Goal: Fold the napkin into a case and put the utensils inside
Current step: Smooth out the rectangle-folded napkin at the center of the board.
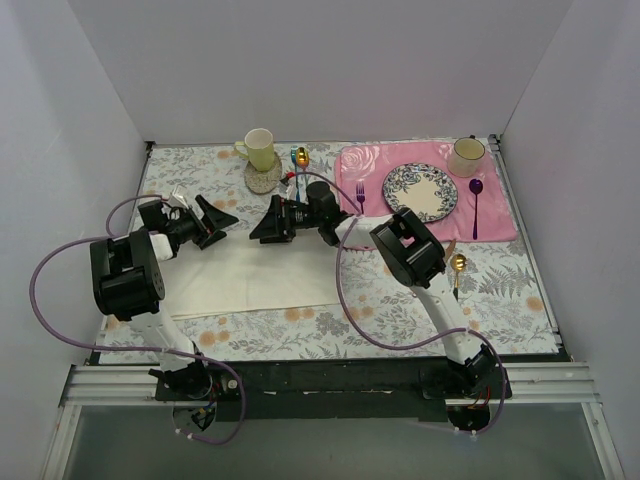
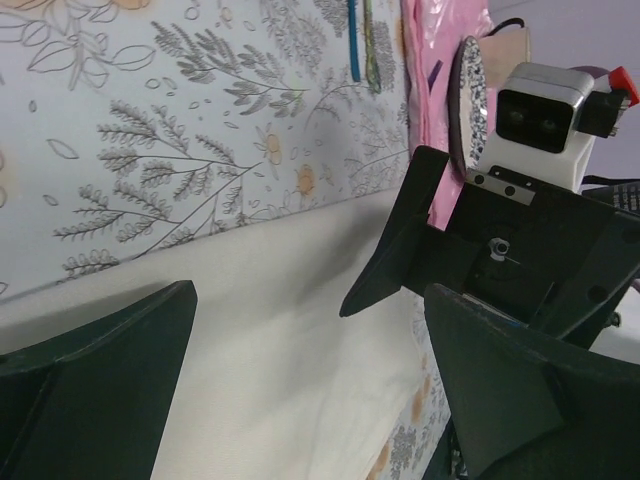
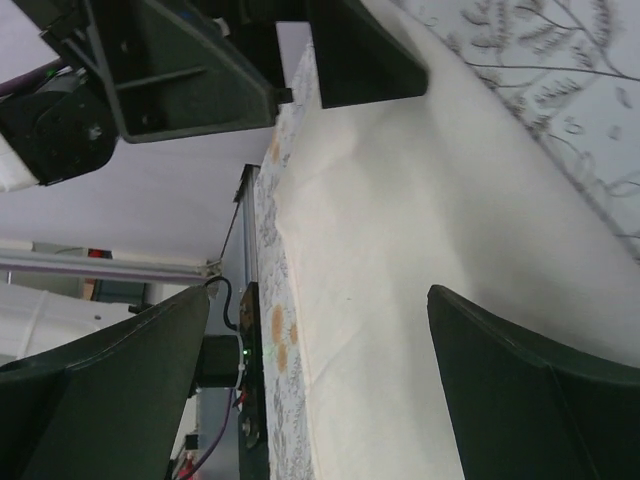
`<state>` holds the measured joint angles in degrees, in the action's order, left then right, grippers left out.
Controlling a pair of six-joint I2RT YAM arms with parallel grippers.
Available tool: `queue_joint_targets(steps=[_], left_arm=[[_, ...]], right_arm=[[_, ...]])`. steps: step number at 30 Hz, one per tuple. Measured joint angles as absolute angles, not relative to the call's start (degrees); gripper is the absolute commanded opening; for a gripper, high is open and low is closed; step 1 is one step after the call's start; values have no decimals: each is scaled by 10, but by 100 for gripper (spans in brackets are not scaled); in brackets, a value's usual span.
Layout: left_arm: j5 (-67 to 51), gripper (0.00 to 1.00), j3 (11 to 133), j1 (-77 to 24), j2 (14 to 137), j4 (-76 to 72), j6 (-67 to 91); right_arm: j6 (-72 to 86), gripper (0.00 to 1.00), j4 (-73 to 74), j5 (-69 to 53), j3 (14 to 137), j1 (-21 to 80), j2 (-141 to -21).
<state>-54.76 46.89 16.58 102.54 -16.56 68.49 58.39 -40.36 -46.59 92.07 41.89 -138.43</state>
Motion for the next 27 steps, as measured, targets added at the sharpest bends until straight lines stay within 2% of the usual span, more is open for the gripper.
queue_joint_targets(steps=[9, 17, 24, 27], left_arm=[[-502, 98, 491, 172, 1051, -109, 659], [-519, 98, 518, 178, 1071, -80, 636], [-530, 98, 535, 180, 1081, -62, 618], [-533, 98, 543, 181, 1086, -55, 614]], right_arm=[[628, 99, -438, -448, 919, 394, -1422], [675, 99, -509, -470, 873, 344, -1417], [675, 98, -514, -488, 833, 289, -1395], [664, 95, -504, -494, 829, 274, -1391]])
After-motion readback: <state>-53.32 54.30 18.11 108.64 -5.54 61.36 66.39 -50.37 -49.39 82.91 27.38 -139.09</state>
